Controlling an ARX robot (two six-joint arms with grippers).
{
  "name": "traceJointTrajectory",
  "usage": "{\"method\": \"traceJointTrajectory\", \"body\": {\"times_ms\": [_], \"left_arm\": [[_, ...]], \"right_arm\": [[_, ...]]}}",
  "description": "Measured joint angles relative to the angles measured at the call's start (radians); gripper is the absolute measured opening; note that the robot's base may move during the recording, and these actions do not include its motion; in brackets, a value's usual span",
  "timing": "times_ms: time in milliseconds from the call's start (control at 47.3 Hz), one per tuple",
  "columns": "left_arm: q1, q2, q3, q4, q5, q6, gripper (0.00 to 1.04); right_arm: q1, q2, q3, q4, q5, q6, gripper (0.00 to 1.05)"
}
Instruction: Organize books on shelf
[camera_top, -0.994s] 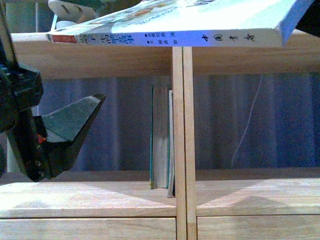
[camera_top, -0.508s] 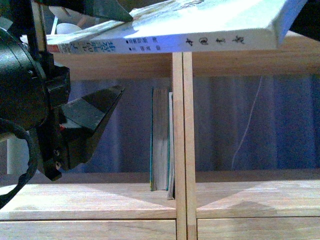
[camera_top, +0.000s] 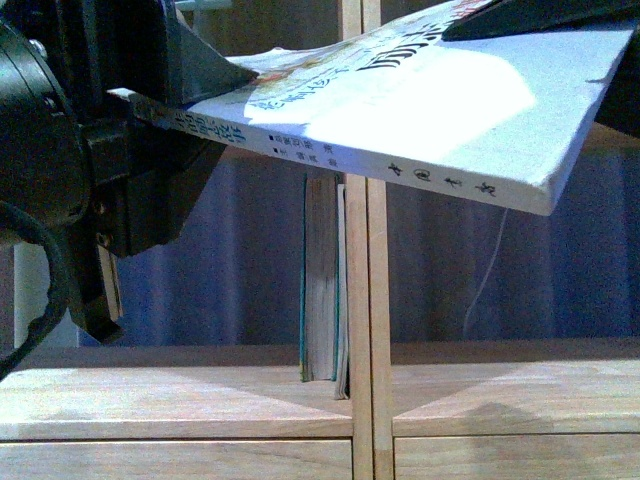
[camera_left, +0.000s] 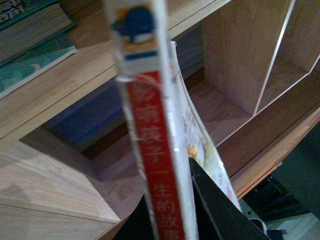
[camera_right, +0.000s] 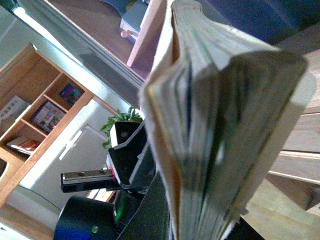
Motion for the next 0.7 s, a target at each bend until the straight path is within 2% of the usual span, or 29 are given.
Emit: {"method": "traceJointTrajectory", "body": {"times_ms": [275,317,423,508,698], "left_arm": [[0.000,-0.011,0.000,-0.019,-0.004,-0.007,0.07],[0.000,-0.013,0.000,-0.025,-0.004,-0.006,0.07],[0.006,-0.025,0.000,-0.046,-0.010,0.001,0.07],[0.039,-0.053,0.000,-0.092,-0.010,0.019,0.07],[0.195,-0.159,0.023,-0.298,0.004,0.192,0.07]], "right_arm": [[-0.006,0.000,0.000,-0.024,0.010,-0.006,0.08],[-0.008,0.000,0.000,-0.031,0.017,-0.008,0.12],[-0.031,0.001,-0.001,-0.003,0.024,-0.016,0.26],[-0.088,0.000,0.000,0.021,0.053,-0.056,0.44],[-0.329,0.019,0.041,0.054,0.145,-0.211,0.81]]}}
